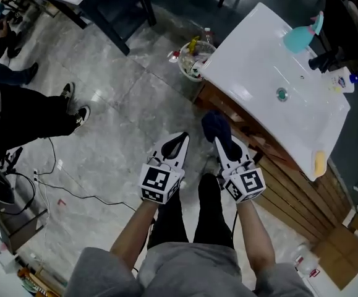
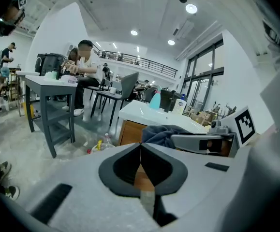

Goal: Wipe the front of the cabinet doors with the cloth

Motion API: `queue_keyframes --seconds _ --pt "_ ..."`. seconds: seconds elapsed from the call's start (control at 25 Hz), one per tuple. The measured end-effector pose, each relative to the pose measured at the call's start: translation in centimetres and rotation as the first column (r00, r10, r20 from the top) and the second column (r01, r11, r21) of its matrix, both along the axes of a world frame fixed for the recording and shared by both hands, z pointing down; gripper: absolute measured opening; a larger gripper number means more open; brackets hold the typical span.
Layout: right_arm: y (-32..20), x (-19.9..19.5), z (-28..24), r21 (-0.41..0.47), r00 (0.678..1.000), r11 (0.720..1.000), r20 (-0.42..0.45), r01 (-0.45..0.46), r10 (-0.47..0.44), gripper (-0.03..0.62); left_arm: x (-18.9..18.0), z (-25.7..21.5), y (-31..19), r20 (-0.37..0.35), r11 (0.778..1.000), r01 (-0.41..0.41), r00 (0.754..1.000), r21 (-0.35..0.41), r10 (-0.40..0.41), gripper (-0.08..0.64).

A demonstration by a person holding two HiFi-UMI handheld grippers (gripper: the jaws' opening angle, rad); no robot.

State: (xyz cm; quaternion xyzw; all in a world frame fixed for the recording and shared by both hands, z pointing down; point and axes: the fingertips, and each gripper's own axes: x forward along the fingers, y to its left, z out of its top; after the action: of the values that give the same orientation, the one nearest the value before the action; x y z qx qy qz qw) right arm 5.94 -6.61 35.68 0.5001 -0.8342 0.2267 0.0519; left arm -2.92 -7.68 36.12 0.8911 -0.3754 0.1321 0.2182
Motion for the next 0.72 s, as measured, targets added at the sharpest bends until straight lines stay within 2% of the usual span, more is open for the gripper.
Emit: queue_keyframes --seconds 0.44,0.72 --pt "-3.4 0.1 8.2 -0.053 0.999 0.998 -0.026 -0.04 0.038 0.058 -0.2 6.4 -2.1 -0.004 1.0 0.009 1.0 -0.01 -0.009 0.011" --pt "-6.3 0.3 11.3 -0.071 0.997 0.995 -0.038 -0.071 0.068 0.058 -0.3 8.7 -2.6 -0.006 1.0 0.011 1.0 -0.028 -0.011 0.011"
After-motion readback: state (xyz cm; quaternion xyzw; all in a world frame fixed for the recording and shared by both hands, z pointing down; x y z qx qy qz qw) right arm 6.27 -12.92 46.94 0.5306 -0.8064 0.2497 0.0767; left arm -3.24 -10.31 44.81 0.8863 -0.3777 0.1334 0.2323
